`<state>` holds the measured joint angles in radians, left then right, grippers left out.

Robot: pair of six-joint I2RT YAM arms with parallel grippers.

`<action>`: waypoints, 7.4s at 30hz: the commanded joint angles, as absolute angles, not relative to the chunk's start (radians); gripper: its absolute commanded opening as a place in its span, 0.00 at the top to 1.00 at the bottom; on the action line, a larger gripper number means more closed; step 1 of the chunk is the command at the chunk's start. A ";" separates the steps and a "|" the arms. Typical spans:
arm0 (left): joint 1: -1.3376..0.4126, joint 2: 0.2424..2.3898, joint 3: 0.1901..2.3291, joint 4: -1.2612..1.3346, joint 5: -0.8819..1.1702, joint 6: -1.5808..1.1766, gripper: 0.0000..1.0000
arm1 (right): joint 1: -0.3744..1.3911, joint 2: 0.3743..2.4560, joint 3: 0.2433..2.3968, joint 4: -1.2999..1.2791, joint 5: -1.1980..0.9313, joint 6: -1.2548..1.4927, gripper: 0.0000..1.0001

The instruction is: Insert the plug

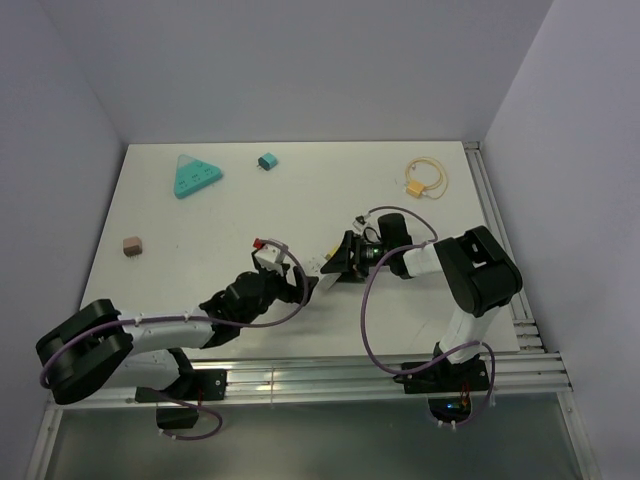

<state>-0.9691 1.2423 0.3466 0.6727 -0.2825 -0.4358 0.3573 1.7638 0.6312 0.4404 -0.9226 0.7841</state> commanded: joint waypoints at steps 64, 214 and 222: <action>-1.029 1.626 0.647 0.525 -0.451 -0.238 0.92 | 0.198 1.151 0.581 -0.238 -0.407 0.538 0.12; -0.221 2.445 1.978 -0.071 0.403 0.552 1.00 | 0.161 1.002 0.491 -0.213 -0.466 0.472 0.18; -0.230 2.292 1.893 -0.048 0.442 0.506 1.00 | 0.161 0.933 0.491 -0.230 -0.474 0.472 0.17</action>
